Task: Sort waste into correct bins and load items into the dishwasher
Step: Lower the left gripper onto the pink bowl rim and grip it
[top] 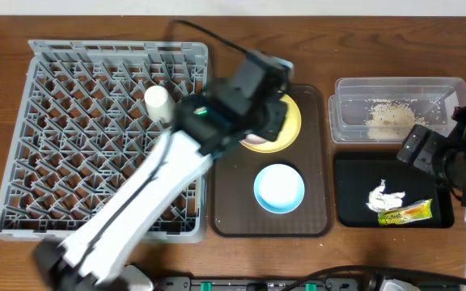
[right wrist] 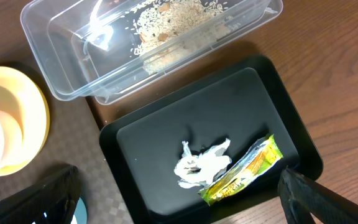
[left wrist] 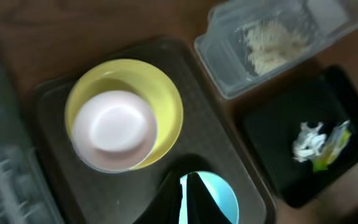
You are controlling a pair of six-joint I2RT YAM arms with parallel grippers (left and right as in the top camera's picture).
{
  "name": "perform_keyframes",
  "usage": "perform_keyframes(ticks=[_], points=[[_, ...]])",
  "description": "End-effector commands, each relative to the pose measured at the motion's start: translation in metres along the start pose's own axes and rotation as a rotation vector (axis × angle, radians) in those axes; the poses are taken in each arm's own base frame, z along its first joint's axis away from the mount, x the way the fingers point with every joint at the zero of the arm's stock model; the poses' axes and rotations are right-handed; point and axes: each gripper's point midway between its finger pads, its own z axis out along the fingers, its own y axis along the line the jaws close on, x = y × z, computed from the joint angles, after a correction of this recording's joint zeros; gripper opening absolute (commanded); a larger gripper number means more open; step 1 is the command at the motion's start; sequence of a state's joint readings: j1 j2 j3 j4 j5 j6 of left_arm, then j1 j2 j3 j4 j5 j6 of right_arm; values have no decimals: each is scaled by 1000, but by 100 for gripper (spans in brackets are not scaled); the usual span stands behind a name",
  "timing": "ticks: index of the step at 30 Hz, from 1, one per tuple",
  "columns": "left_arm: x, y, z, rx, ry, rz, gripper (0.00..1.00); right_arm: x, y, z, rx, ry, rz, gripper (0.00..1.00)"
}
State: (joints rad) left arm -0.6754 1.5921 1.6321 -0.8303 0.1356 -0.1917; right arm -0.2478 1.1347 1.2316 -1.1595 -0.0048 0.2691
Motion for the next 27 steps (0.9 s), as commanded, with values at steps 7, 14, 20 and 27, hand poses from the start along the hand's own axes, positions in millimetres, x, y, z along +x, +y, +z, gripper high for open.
perform_keyframes(ticks=[7,14,20,27], points=[[4,10,-10,30,24,-56,79,-4,-1,-4,1,-14,6,99],[12,-1,66,36,101,-28,92,-4,-1,-4,1,-14,6,99],[48,19,143,-44,241,-35,37,-4,-1,-4,1,-14,6,99],[89,45,192,-142,364,-36,38,-4,-1,-4,1,-14,6,99]])
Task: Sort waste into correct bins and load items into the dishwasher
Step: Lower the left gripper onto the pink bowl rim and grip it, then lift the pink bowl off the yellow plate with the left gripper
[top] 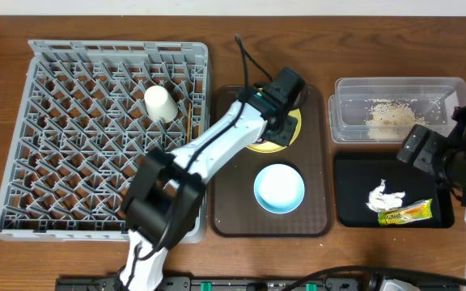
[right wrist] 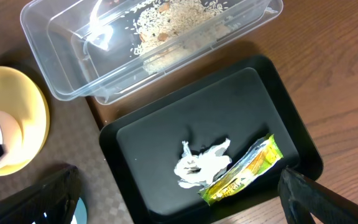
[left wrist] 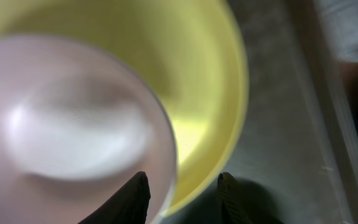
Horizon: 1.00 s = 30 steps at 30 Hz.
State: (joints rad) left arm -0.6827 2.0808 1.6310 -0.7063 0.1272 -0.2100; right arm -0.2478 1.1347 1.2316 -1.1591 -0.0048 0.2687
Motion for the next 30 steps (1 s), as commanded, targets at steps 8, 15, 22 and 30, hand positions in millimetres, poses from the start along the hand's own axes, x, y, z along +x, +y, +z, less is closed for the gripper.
perform_keyframes(ticks=[8,15,22,30], points=[[5,31,25,-157,23,-1,28,-3,-1,-4,1,-14,7,99],[11,45,35,-230,38,3,23,-3,-1,-4,1,-14,7,99],[11,44,35,-229,38,3,10,-3,-1,-4,1,-14,7,99],[-2,39,13,-211,-12,0,7,-3,-1,-4,1,-14,7,99]])
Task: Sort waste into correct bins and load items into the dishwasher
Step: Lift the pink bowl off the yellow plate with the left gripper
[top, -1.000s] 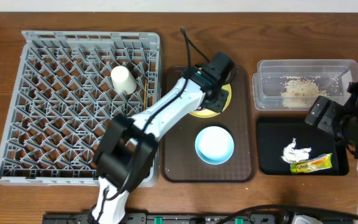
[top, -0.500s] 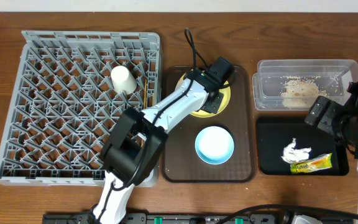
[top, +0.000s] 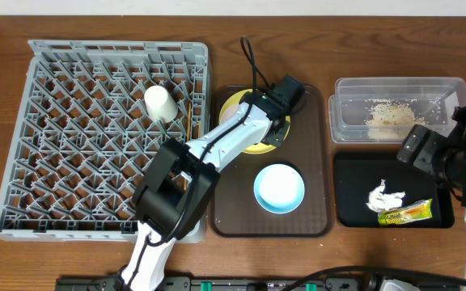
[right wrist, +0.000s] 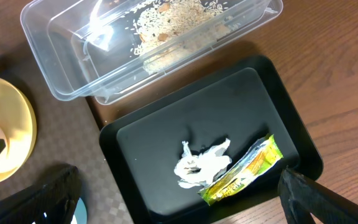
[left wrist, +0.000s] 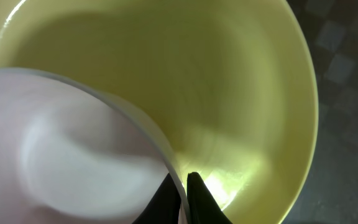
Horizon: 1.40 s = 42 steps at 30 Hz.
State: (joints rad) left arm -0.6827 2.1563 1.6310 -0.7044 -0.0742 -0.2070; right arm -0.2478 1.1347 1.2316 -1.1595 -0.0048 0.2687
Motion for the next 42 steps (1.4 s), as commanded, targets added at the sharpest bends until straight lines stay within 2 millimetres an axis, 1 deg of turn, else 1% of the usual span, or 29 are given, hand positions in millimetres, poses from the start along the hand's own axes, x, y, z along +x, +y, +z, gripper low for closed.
perform_keyframes(ticks=[1,3,5,6,8,9,10,11,13,14,17,18,20,21,22,23,24,25,27,31,34,35,38,40,41,42], points=[[-13,0,-28,24,-53,-13,8,-4,-1,-4,1,-14,7,99],[-22,-6,-52,79,-93,-19,7,-4,-1,-4,1,-14,7,99],[-31,-14,-85,158,-142,-22,7,-4,-1,-4,1,-14,7,99],[-33,-20,-115,232,-176,-22,7,-4,-1,-4,1,-14,7,99],[-30,-24,-151,324,-203,-24,8,-4,-1,-4,1,-14,7,99],[-27,-24,-171,379,-213,-27,8,-4,-1,-4,1,-14,7,99],[-24,-23,-188,420,-223,-32,8,-4,-1,-4,1,-14,7,99],[-20,-19,-208,474,-233,-41,8,-4,-1,-4,1,-14,7,99],[-12,-9,-238,559,-249,-65,8,-4,-1,-4,1,-14,7,99],[-7,0,-255,610,-253,-87,7,-4,-1,-4,1,-14,7,99],[7,24,-286,747,-243,-152,8,-4,-1,-4,1,-14,7,99],[11,36,-289,763,-239,-170,8,-4,-1,-4,1,-14,7,99],[20,60,-285,741,-211,-229,8,-4,-1,-4,1,-14,7,99],[25,68,-281,732,-192,-254,8,-4,-1,-4,1,-14,7,99],[30,72,-277,728,-173,-262,17,-4,-1,-4,1,-14,7,99],[34,73,-272,725,-159,-256,40,-4,-1,-4,1,-14,7,99],[36,71,-268,725,-151,-241,56,-4,-1,-4,1,-14,7,99],[37,69,-265,725,-148,-224,64,-4,-1,-4,1,-14,7,99],[36,61,-257,724,-157,-174,71,-4,-1,-4,1,-14,7,99],[18,45,-235,677,-225,-126,71,-4,-1,-4,0,-14,7,99],[4,44,-207,527,-251,-191,71,-4,-1,-4,1,-14,7,99],[-3,42,-192,433,-265,-207,68,-4,-1,-4,1,-14,7,99],[-14,29,-167,307,-286,-175,57,-4,-1,-4,1,-14,7,99],[-20,16,-149,252,-294,-144,56,-4,-1,-4,1,-14,7,99],[-23,9,-135,219,-295,-134,56,-4,-1,-4,1,-14,7,99],[-25,6,-127,200,-294,-130,56,-4,-1,-4,1,-14,7,99]])
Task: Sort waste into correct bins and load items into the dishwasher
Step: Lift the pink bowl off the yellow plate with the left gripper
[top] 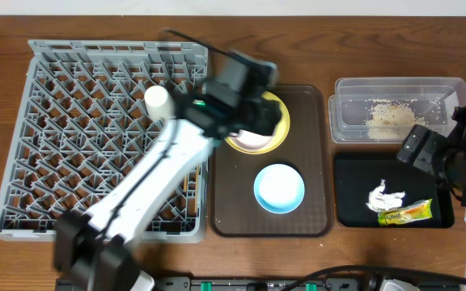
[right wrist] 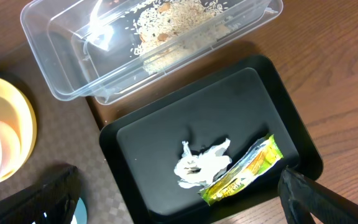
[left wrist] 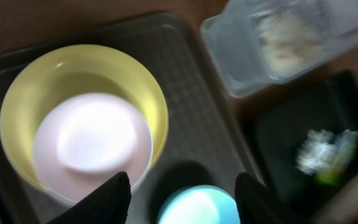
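A yellow bowl [left wrist: 114,68] with a pink bowl [left wrist: 92,146] nested inside stands at the back of the brown tray [top: 314,162]. A light blue bowl [top: 279,187] sits in front of it. My left gripper [left wrist: 185,202] hangs open above the tray, holding nothing, with the blue bowl showing between its fingers [left wrist: 114,199]. The left arm [top: 209,109] is blurred in the overhead view. My right gripper [right wrist: 182,199] stands open at the right, over the near edge of the black tray [right wrist: 278,118], which holds a crumpled tissue [right wrist: 201,163] and a yellow-green wrapper [right wrist: 244,169].
A grey dish rack [top: 23,162] fills the left side, with a white cup [top: 158,101] standing in it. A clear container [top: 400,109] with rice scraps sits at the back right. The table's wooden edge runs along the back.
My left gripper was shut on the pink bowl's rim inside the yellow bowl. Now it is open and higher up, and the pink bowl still lies in the yellow bowl. The right arm is unchanged.
My left gripper first hung above the tray and its bowls. Then it was low at the pink bowl's rim, jaws astride it, then shut on that rim. The yellow bowl shifted slightly left. Now the gripper is open above, and both bowls remain nested.
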You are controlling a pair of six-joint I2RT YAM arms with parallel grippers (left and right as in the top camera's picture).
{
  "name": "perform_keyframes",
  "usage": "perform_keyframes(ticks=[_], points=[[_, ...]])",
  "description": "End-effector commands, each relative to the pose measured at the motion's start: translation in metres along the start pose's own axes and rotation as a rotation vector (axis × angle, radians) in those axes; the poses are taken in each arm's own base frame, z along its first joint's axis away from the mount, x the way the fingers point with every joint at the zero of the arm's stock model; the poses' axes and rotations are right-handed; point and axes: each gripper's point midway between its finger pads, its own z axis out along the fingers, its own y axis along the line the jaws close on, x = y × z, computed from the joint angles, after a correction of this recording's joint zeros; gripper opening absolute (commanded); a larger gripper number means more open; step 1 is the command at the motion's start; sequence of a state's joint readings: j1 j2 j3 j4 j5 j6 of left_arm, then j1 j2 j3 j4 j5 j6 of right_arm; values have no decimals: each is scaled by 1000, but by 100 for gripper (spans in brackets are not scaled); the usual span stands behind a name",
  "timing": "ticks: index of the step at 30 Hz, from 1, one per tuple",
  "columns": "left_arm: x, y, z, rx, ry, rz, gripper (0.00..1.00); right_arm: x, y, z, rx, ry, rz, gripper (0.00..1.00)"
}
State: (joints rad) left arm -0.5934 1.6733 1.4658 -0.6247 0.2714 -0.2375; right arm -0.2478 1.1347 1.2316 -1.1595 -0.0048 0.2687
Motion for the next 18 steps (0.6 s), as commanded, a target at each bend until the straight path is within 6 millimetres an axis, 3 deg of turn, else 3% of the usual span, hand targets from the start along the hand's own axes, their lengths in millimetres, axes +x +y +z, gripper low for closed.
perform_keyframes(ticks=[1,8,14,18], points=[[8,26,47,-240,-5,4,55,-4,-1,-4,1,-14,7,99],[40,48,115,-353,81,36,54,-4,-1,-4,1,-14,7,99],[63,70,142,-420,153,39,52,-4,-1,-4,1,-14,7,99],[69,75,147,-436,169,41,25,-4,-1,-4,1,-14,7,99]])
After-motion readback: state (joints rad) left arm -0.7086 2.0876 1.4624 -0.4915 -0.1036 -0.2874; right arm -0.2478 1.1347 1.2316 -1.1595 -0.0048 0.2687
